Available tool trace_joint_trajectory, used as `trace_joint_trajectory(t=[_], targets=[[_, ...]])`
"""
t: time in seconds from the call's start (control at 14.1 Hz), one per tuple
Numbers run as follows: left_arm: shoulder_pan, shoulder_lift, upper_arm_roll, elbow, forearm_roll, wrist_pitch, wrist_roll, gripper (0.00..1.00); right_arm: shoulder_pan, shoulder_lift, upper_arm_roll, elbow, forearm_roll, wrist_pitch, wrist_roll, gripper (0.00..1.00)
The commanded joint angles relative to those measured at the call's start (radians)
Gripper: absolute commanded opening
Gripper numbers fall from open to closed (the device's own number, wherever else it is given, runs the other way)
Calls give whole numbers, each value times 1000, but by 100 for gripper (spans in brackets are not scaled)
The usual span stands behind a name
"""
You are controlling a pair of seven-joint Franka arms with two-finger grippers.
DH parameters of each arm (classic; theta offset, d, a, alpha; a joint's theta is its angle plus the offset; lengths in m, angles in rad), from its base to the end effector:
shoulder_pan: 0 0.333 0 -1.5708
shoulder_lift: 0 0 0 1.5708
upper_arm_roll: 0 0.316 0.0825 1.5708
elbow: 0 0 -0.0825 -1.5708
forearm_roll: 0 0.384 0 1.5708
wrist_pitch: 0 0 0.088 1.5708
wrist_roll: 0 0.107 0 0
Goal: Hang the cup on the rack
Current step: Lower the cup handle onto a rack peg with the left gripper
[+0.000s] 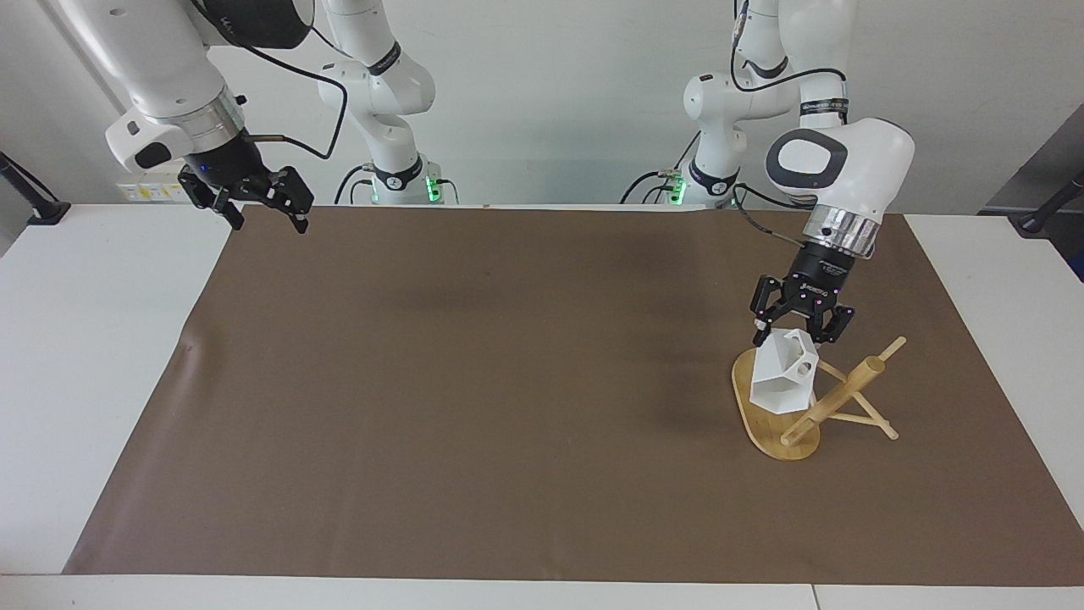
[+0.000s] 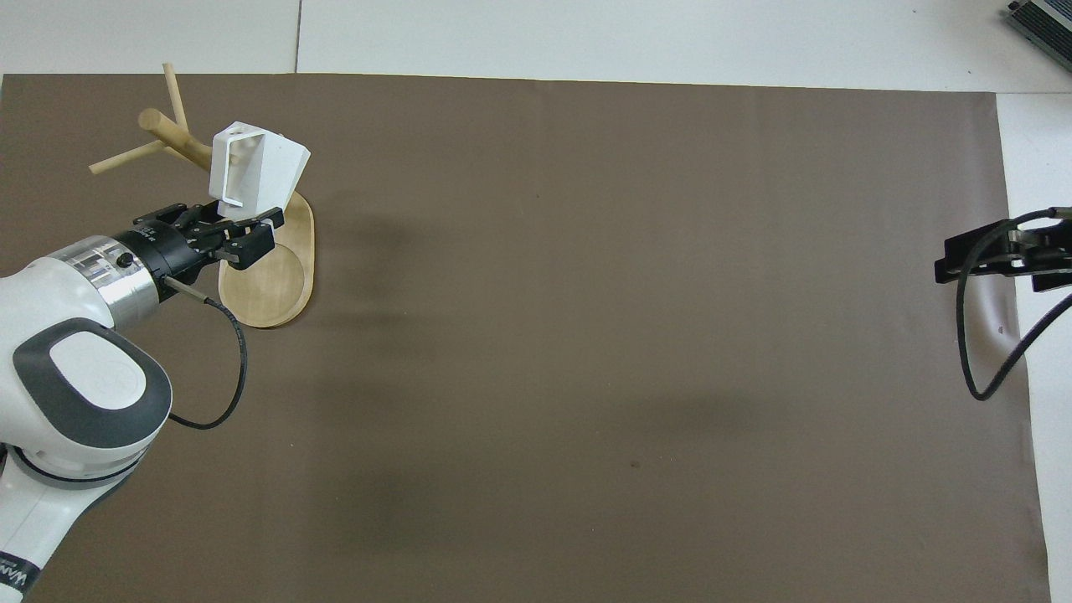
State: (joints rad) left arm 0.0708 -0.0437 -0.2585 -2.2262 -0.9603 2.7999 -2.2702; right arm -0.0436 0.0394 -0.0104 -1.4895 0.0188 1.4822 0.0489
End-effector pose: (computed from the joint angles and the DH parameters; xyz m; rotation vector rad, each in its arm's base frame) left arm 0.5500 -0.0664 0.4462 0.2891 2.3753 -0.4356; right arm 0.5573 -0.0278 0.6330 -3.1182 0.1587 0.0728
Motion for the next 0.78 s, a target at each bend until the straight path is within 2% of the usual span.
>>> trace_joint_trajectory(t=[0.0,0.71], targets=[[9,19,-2,19,9,27,-43,0,1,10,-11,18,-16,6,-23,100],[14,21,1,7,9,67,-147,0,2,-1,-20,8,-5,16,-18,100]])
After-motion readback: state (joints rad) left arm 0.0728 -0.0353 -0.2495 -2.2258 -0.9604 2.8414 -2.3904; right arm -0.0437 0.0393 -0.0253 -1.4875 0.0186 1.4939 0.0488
